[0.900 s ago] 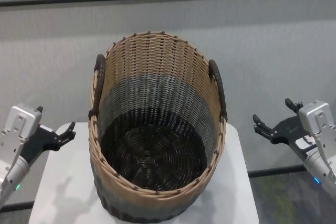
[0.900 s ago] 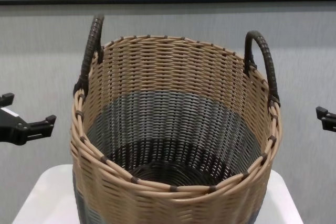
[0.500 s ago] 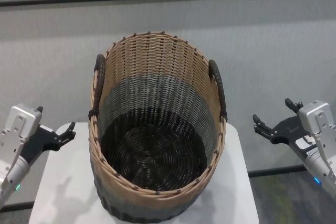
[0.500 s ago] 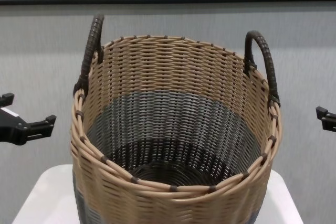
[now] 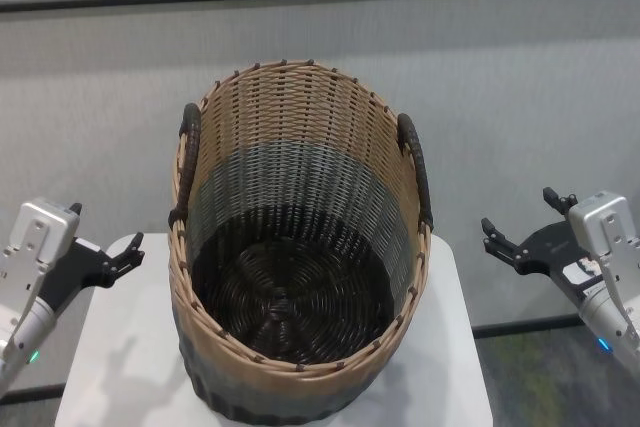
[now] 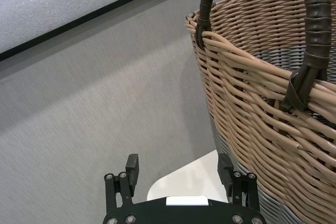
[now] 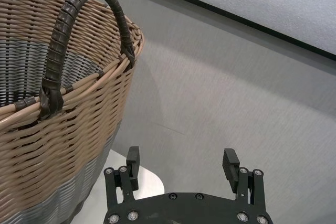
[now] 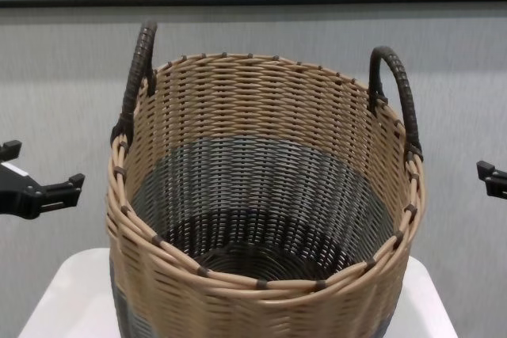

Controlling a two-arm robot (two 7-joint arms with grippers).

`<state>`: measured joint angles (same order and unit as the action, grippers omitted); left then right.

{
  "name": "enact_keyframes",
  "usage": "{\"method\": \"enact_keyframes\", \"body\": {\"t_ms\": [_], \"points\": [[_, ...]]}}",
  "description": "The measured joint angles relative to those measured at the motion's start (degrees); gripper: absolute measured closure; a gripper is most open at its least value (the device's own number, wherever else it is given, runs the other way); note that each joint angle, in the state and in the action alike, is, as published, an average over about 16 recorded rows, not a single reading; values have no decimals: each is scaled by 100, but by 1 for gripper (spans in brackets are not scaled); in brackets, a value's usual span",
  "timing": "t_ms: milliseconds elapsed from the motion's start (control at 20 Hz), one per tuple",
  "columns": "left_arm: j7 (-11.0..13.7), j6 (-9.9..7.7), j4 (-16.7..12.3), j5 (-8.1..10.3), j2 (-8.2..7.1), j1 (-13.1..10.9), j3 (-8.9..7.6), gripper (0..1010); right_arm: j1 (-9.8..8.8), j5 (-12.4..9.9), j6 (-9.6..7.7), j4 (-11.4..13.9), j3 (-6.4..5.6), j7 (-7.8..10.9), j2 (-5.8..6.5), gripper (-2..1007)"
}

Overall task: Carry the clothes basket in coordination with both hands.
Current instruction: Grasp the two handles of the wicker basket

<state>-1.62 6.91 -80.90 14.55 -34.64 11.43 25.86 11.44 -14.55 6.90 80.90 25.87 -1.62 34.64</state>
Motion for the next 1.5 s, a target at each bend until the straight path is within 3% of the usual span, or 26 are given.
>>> {"method": "enact_keyframes", "body": {"t_ms": [1500], "points": [[0, 0, 0, 0, 0, 0, 0, 11, 0, 0, 0, 0, 0, 0, 0, 2]]}}
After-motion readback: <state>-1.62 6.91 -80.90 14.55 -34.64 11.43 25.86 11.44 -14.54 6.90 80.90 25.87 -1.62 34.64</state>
